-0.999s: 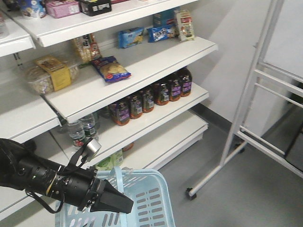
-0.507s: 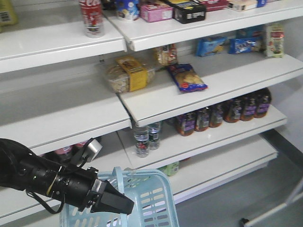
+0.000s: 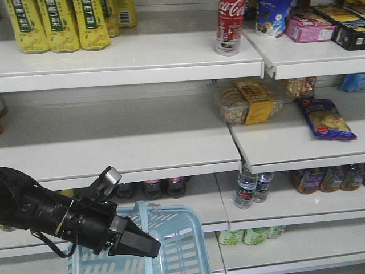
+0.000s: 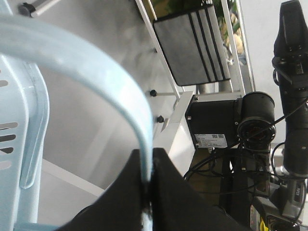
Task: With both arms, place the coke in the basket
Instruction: 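Drive the base toward the shelf with the red Coca-Cola bottle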
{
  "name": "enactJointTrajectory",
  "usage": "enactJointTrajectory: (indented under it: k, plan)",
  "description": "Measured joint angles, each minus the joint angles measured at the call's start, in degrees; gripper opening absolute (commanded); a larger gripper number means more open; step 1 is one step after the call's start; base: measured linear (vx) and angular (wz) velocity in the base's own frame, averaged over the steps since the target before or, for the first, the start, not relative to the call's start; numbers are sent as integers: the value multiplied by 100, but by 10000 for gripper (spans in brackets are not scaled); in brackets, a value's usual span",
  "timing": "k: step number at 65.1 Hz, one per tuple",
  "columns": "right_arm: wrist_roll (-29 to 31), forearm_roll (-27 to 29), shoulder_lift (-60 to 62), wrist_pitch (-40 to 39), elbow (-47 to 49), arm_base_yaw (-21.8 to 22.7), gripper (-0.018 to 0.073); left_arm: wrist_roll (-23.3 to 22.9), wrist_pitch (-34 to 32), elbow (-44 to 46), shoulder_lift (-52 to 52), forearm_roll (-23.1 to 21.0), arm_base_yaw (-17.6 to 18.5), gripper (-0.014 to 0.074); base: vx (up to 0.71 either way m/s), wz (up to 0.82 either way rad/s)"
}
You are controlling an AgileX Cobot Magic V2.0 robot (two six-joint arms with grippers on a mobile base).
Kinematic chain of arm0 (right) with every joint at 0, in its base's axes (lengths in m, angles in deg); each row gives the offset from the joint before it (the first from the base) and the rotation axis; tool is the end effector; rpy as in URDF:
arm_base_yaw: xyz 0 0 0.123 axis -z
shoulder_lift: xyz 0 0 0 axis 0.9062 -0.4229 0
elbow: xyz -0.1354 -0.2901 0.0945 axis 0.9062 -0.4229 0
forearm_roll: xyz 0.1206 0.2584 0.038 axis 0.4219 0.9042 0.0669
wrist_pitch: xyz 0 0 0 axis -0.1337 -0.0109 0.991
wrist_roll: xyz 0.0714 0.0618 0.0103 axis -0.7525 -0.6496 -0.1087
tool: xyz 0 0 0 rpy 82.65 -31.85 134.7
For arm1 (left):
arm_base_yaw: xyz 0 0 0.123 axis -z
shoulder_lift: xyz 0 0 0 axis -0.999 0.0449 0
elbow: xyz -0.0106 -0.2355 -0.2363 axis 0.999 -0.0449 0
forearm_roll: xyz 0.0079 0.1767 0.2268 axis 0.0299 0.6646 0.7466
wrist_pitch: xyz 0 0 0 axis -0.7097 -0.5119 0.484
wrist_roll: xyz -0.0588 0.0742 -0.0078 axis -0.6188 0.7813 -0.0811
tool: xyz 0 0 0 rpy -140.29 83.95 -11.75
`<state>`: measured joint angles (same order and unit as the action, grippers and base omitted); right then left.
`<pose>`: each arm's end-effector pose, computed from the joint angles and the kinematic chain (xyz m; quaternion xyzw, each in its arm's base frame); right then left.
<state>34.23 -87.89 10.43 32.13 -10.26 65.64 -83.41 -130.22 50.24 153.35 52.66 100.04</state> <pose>0.0478 -0.0016 0.1903 -0.0059 0.7307 -0.0209 0.6824 0.2701 -0.1483 0.1768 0.1316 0.8304 -0.5405 0.0313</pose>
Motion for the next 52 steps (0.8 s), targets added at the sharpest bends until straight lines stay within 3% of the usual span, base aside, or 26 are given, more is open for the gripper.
enactJointTrajectory:
  k: [52]
  plan:
    - [0,0,0,0,0,0,-9,0,0,0,0,0,0,-6,6,12]
